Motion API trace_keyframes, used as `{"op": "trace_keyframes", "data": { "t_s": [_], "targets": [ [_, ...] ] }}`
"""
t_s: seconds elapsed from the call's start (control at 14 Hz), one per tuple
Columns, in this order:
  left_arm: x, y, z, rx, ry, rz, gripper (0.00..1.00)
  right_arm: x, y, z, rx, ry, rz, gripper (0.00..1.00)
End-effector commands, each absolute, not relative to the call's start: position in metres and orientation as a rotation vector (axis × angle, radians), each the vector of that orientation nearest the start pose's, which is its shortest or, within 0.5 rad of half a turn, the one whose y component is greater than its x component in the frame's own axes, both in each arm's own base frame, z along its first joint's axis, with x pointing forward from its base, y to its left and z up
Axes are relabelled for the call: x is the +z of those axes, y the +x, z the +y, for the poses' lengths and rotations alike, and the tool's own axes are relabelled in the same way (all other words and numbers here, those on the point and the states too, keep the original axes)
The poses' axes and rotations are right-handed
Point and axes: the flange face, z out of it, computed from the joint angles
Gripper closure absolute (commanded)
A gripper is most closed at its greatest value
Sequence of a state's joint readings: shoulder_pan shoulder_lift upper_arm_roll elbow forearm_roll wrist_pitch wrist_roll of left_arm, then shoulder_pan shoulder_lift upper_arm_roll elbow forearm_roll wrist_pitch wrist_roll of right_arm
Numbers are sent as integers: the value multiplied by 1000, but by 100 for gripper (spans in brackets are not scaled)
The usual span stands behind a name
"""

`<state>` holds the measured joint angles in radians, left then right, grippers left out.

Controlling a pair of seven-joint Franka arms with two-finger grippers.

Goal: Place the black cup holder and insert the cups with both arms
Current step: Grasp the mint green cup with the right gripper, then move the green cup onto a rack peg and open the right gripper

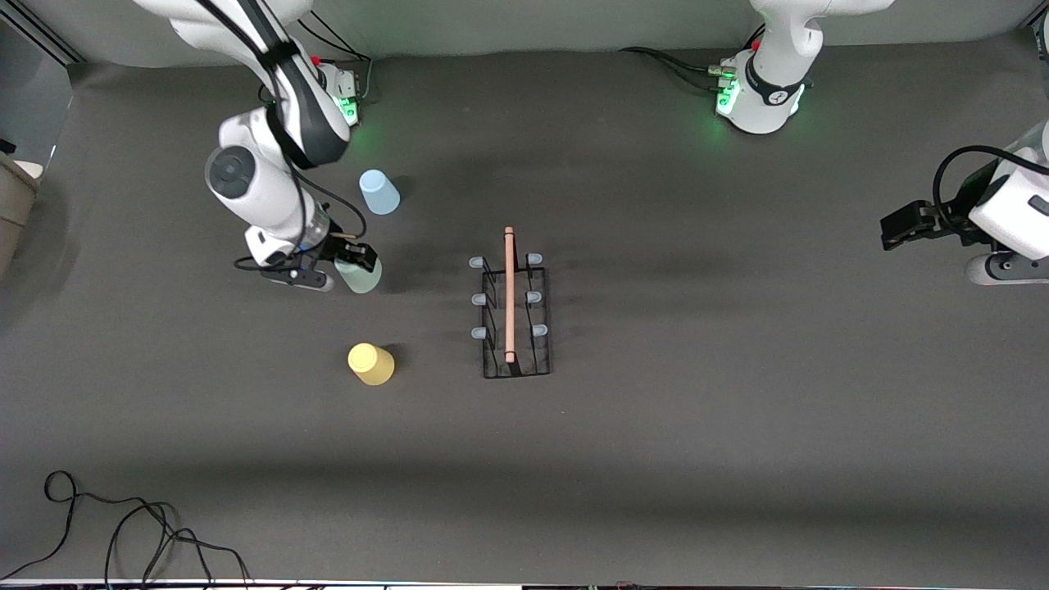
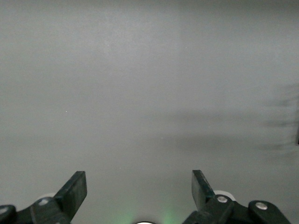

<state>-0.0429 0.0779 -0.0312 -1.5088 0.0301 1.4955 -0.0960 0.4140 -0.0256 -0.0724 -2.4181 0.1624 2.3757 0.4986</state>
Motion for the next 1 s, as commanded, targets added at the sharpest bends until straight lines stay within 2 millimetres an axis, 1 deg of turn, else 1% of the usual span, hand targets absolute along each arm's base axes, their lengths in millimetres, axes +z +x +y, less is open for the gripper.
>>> {"op": "trace_keyframes", "data": {
  "t_s": [0.0,0.07,0.14,0.29,0.36,0.43,0.57,0.72,0.79,0.86,0.93],
  "targets": [
    [610,566,-37,95,-3130,-17,0,359,466,180,77,-2957,569,100],
    [609,567,-38,95,-3130,-15,0,369,467,202,58,-2940,604,100],
    [610,566,-37,93,-3130,-17,0,380,465,231,41,-2924,621,100],
    [611,567,-35,88,-3129,-22,0,389,466,272,32,-2887,725,100],
    [610,568,-33,77,-3124,-27,0,392,464,294,31,-2873,753,100],
    [609,571,-33,65,-3122,-27,0,394,466,311,30,-2857,797,100],
    [605,573,-20,70,-3123,-62,0,389,465,348,37,-2845,841,100],
    [604,573,-19,78,-3127,-67,0,379,472,367,41,-2836,891,100],
    [608,572,-21,73,-3123,-58,0,374,471,378,46,-2838,896,100],
    [609,571,-26,70,-3120,-46,0,369,470,386,47,-2842,901,100],
    [610,571,-28,67,-3116,-39,0,367,472,389,45,-2844,904,100]
  ]
}}
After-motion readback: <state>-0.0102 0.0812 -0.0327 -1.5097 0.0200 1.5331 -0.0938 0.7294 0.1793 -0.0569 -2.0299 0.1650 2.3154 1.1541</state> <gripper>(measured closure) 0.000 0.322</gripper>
